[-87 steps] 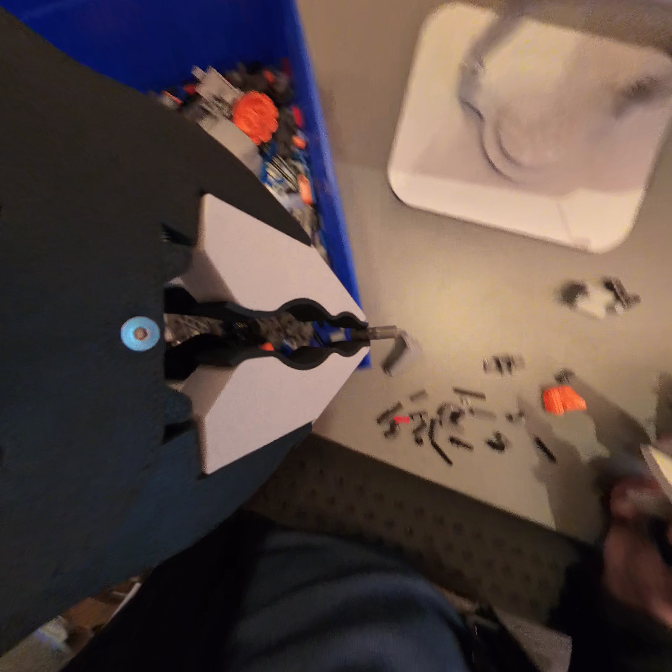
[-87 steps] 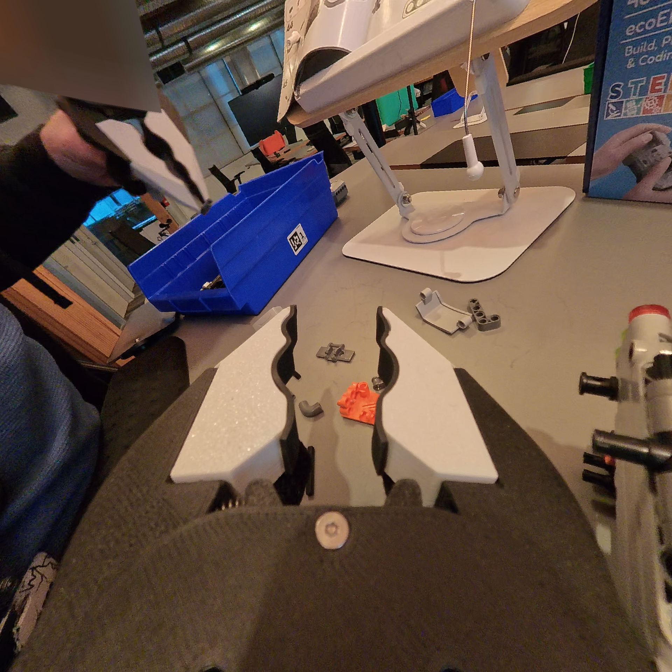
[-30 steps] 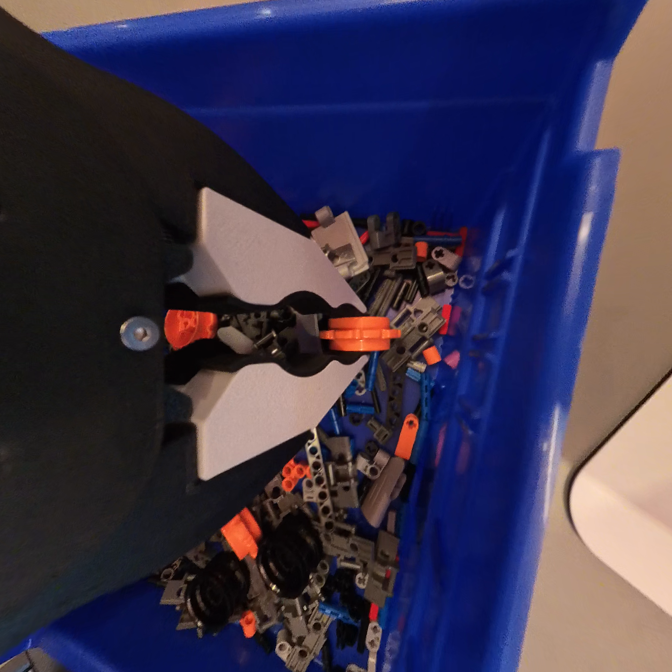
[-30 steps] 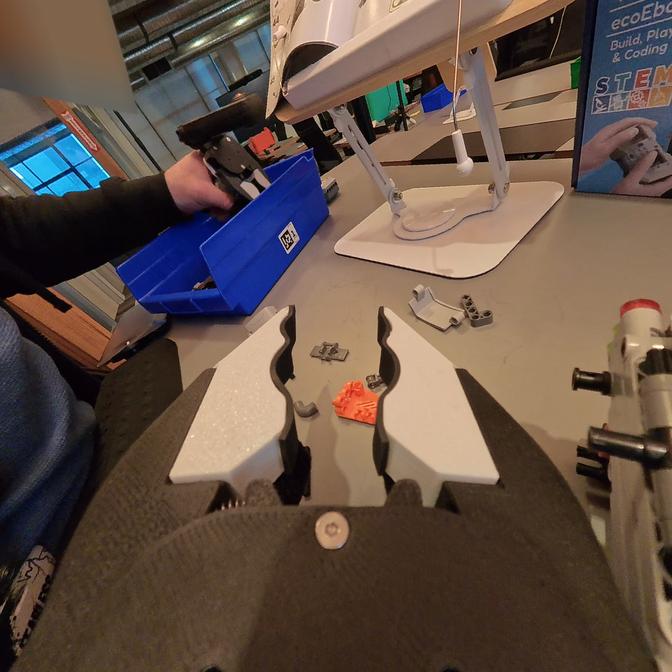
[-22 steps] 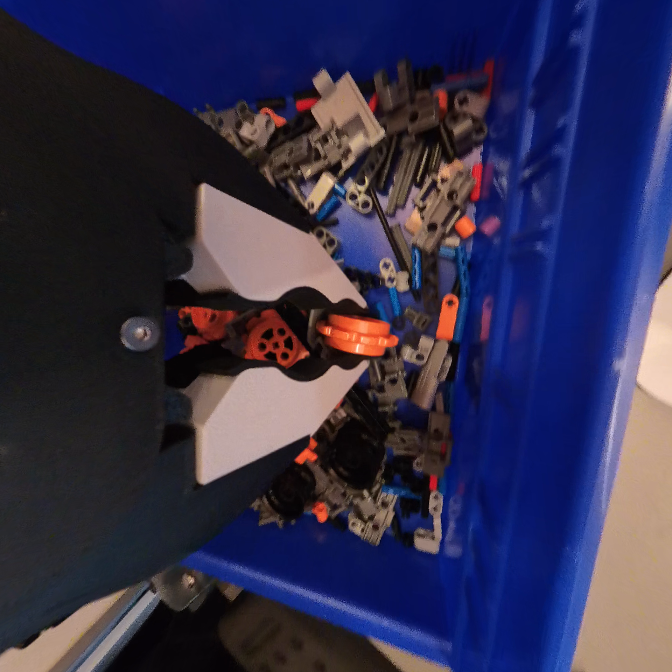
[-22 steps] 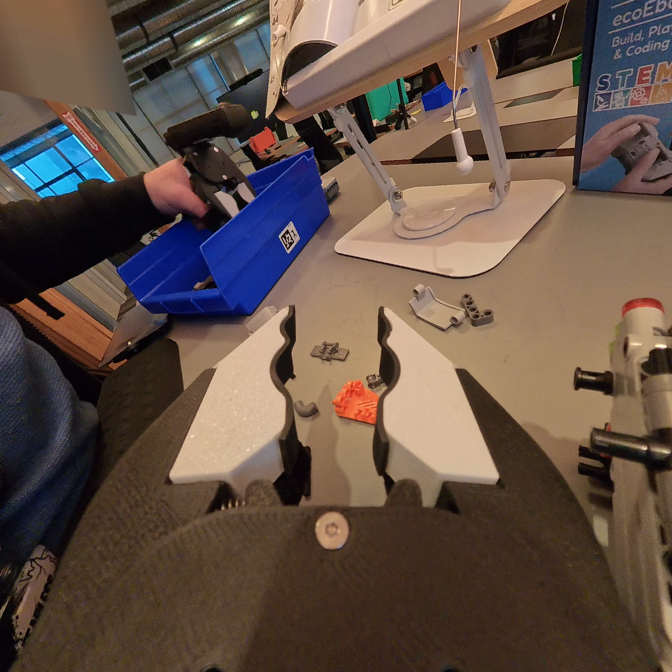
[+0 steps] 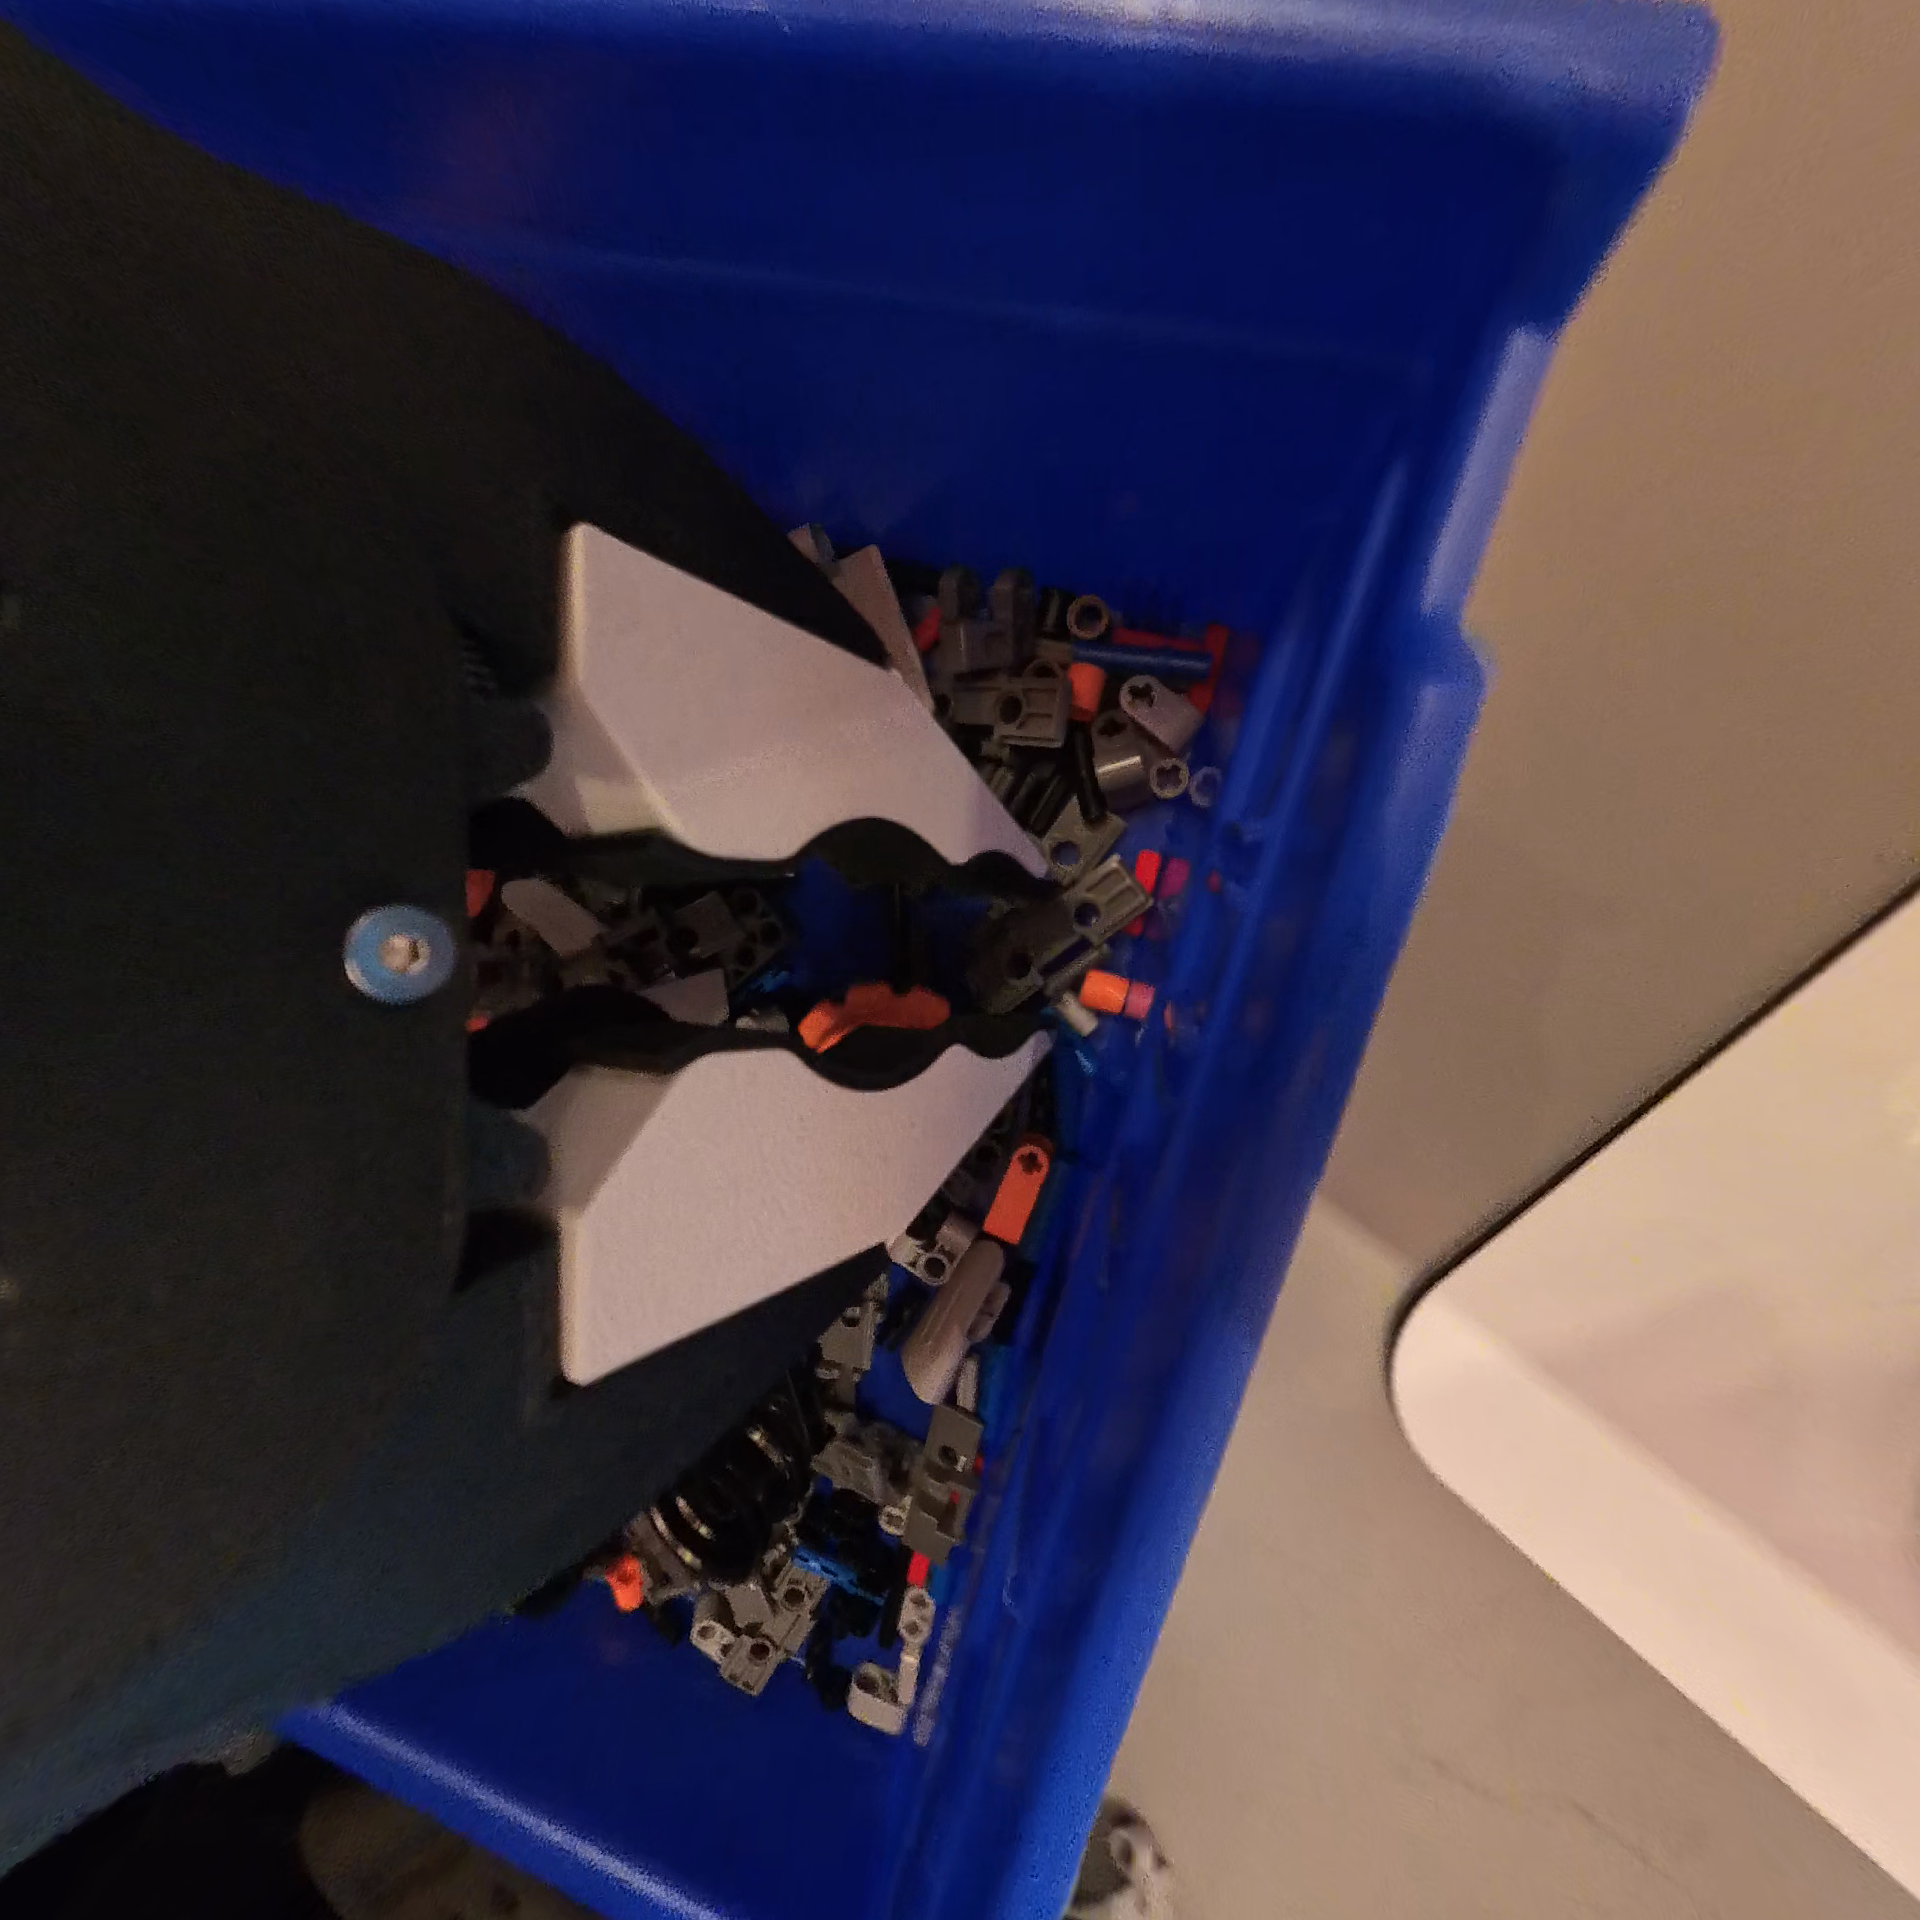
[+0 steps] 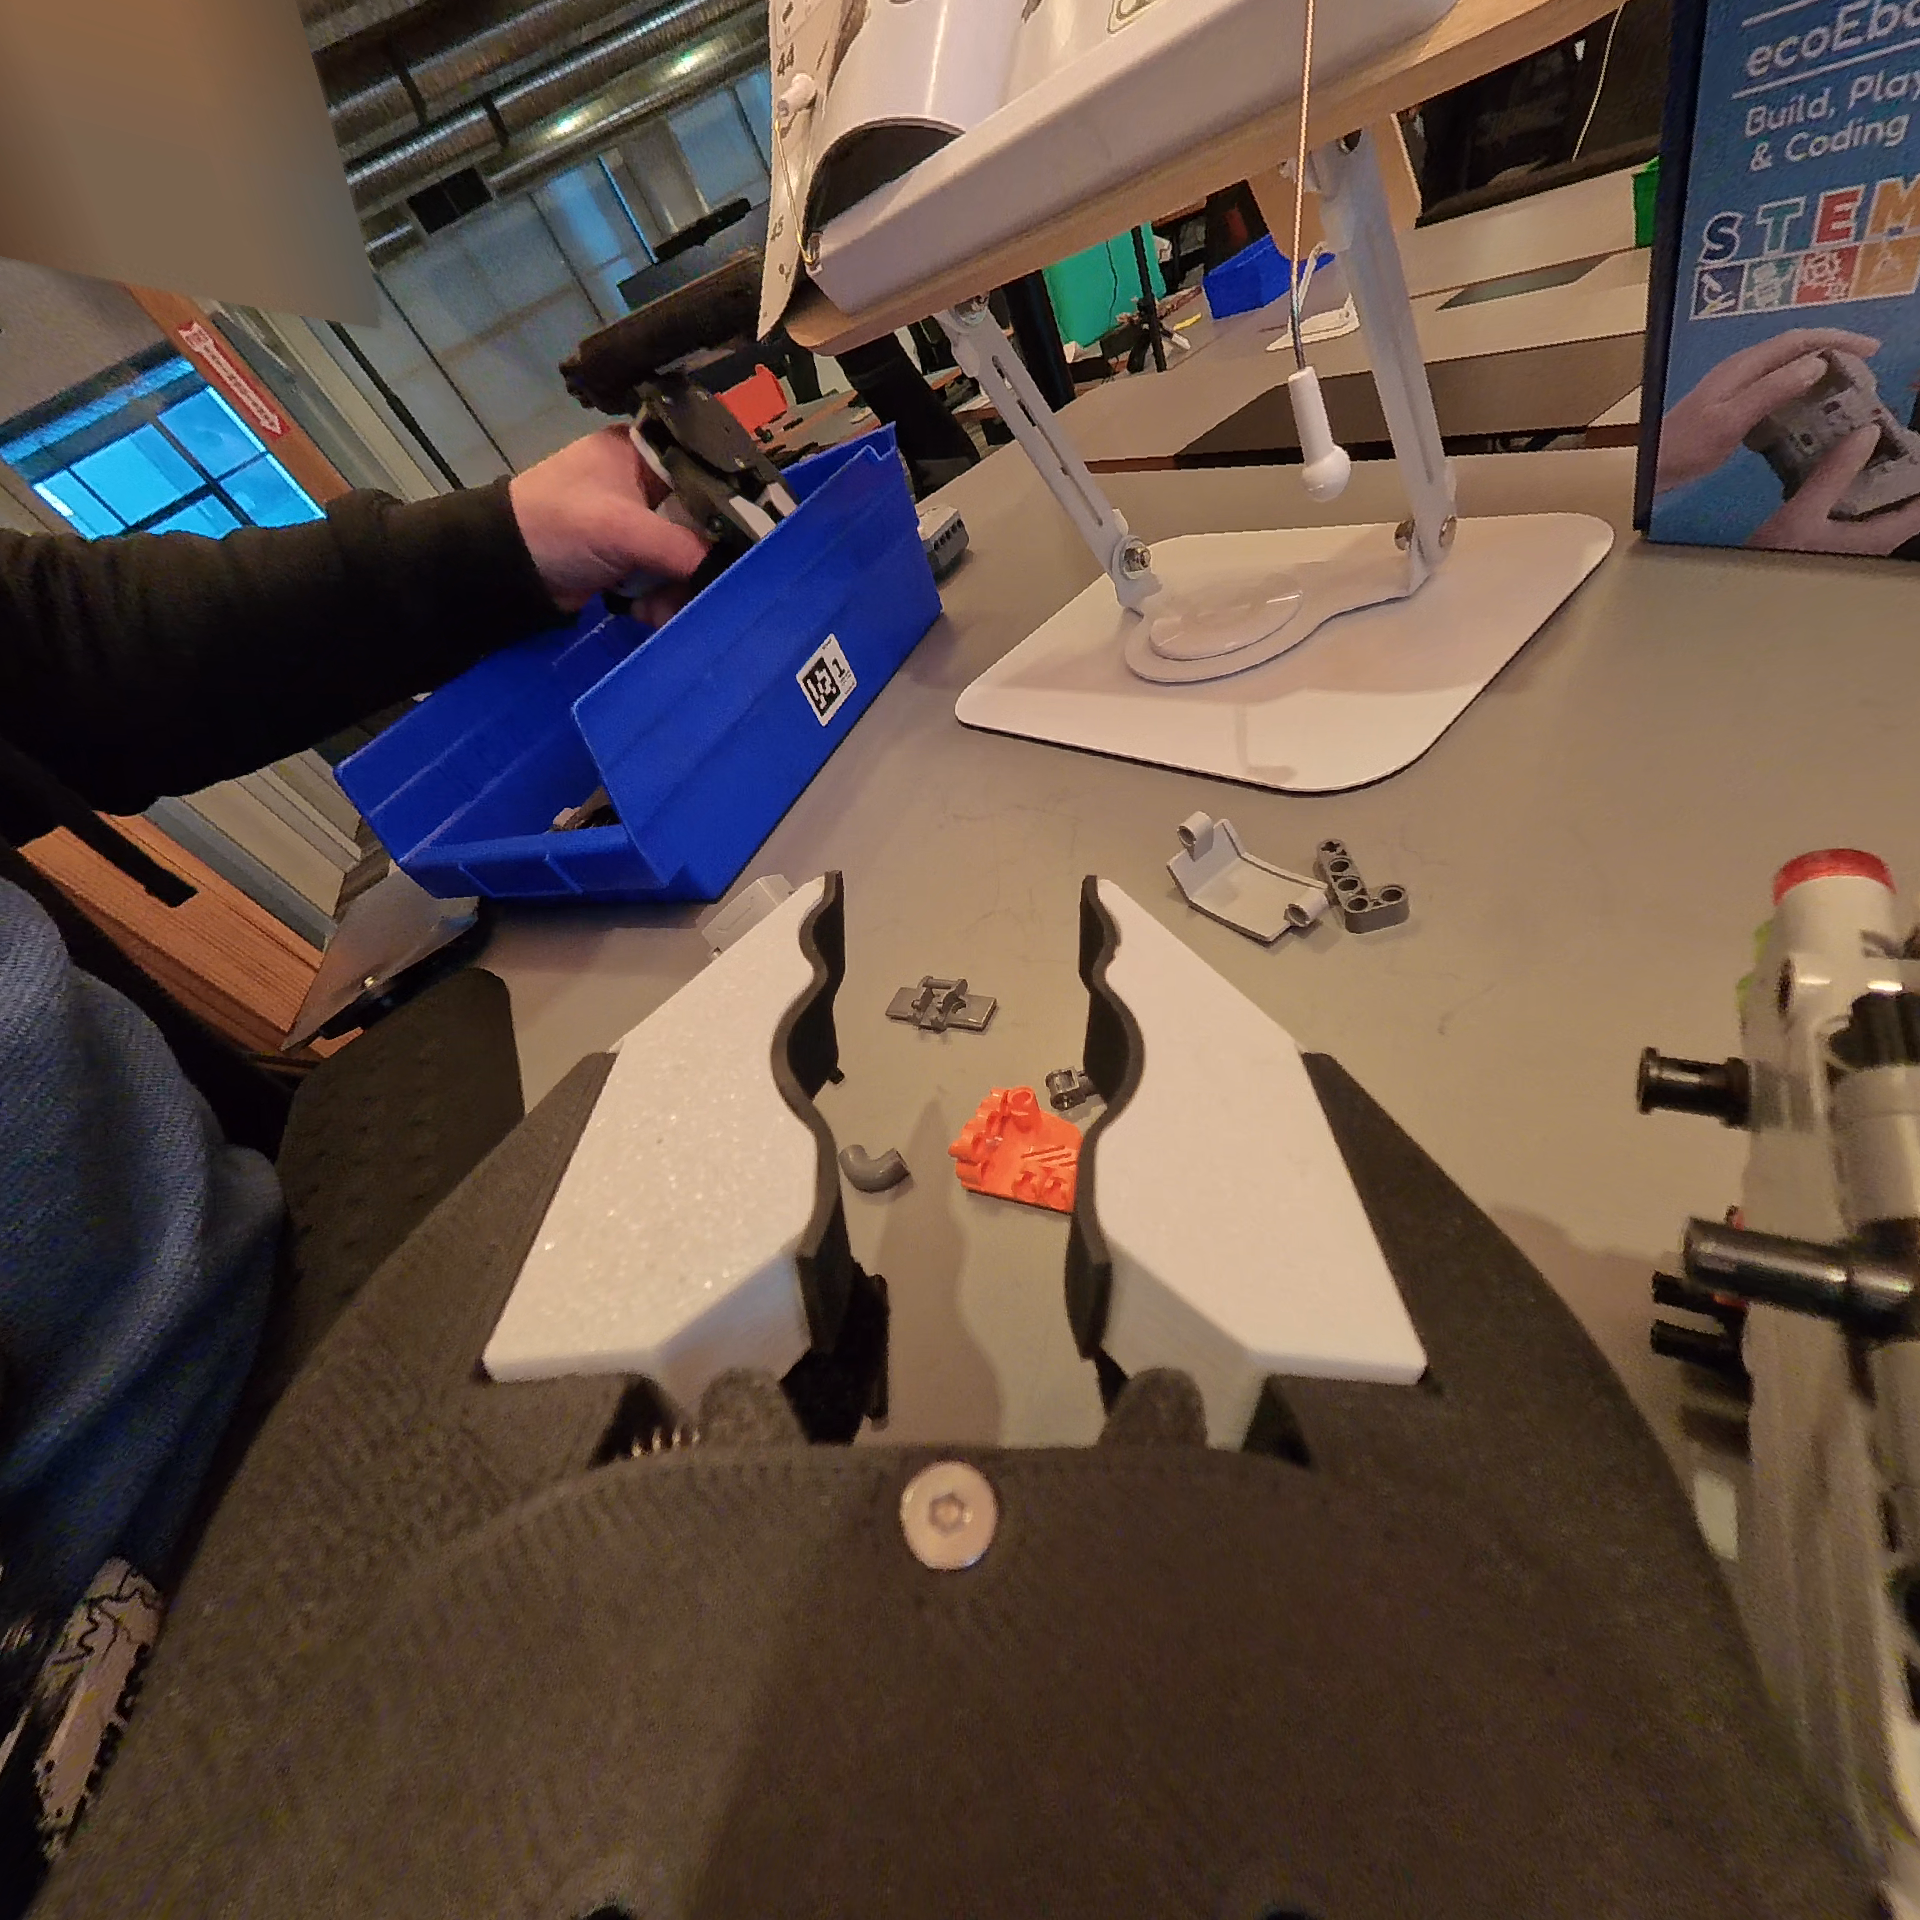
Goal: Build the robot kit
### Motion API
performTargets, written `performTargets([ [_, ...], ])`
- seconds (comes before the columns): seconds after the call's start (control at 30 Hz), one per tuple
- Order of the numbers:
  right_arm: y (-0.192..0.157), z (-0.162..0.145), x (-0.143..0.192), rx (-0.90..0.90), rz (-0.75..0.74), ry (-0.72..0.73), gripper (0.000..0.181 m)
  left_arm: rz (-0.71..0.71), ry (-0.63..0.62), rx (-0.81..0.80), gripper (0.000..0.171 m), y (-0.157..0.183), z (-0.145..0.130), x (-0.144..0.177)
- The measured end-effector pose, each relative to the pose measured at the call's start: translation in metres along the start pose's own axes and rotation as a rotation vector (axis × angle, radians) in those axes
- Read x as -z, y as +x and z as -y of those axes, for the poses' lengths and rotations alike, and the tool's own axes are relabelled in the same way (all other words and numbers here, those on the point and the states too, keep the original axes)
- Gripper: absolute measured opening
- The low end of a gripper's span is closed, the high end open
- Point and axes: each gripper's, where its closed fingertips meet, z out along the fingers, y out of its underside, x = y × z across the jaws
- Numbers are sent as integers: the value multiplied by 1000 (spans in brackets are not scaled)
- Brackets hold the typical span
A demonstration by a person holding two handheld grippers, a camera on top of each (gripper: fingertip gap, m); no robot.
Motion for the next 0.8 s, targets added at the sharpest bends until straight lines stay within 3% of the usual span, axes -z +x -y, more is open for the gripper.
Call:
performTargets([
  [0.2, 0, 0, 0, -2, -2, -4, 42, -38, -8, 1, 14, 4, -5, 2],
  [0.3, 1, 0, 0, -3, -3, -3, 42, -71, 32, 1, 0, 12, -7, 9],
  [0.53, 1, -1, -1, -8, -2, -9, 43, -6, 6, -11, 0, 7, -25, 17],
  [0.57, 1, -1, -1, -9, -2, -11, 43, -7, 9, -17, 3, 7, -22, 16],
  [0.63, 1, -2, -1, -9, -2, -12, 43, 4, 3, -5, 29, 4, -15, 11],
  [0.73, 1, -1, -1, -9, -3, -11, 42, -17, -5, -3, 15, 4, -8, 2],
  [0.8, 1, -1, -1, -9, -3, -11, 43, -19, -30, -11, 15, 5, -8, -1],
])
